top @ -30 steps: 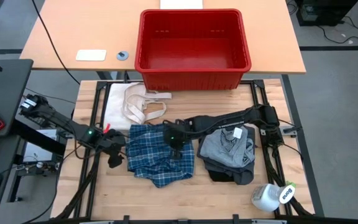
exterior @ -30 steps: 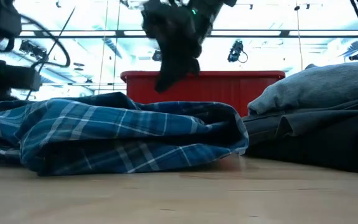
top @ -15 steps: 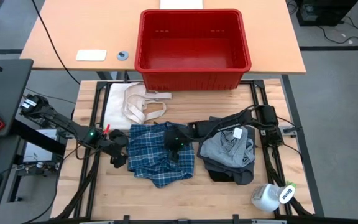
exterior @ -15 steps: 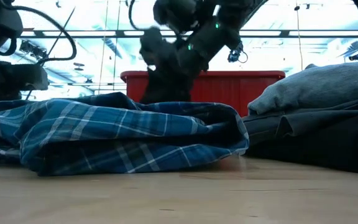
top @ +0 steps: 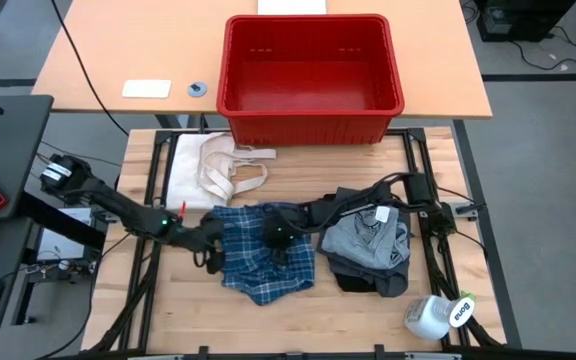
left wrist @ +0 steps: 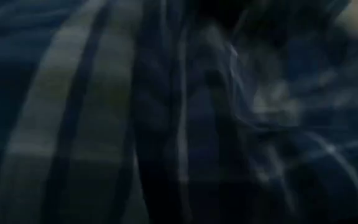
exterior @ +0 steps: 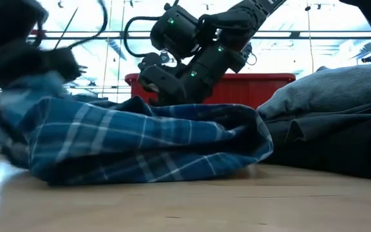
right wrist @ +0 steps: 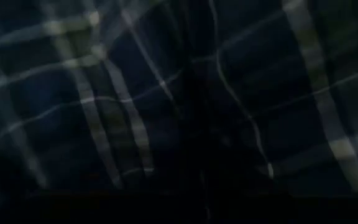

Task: Fold Laundry from Bin
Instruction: Stack the folded blue checkered pants on top of the folded gray shirt

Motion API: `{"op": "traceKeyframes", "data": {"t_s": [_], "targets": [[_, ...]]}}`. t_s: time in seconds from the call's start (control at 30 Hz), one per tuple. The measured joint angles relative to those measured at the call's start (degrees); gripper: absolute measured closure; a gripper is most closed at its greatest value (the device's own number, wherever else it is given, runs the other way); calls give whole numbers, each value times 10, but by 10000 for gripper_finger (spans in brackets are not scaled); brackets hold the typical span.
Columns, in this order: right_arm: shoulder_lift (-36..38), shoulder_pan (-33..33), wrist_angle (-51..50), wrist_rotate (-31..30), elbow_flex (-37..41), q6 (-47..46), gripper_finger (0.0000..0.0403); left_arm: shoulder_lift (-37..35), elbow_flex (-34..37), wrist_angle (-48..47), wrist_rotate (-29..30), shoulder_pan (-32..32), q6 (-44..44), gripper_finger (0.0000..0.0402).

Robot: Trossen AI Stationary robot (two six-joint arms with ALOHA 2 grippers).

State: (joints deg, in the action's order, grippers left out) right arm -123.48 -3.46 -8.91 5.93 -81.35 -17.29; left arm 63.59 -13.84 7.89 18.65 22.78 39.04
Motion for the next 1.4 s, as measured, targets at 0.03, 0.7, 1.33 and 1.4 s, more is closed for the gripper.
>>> {"op": "traceKeyframes", "data": {"t_s": [0.03,0.7,1.33,1.4], "targets": [[-2,-1,6,0,0,-5,352,6,-3,33,-1,-5,-4,13],[35,29,103,12,1,8,353,9,-159,-49,-27,-125,-152,13],[180,32,-266,-2,5,-25,353,8,-159,-145,-51,-125,-149,13],[177,30,-278,19,15,-31,353,-3,-158,-201,-66,-125,-131,13]]}}
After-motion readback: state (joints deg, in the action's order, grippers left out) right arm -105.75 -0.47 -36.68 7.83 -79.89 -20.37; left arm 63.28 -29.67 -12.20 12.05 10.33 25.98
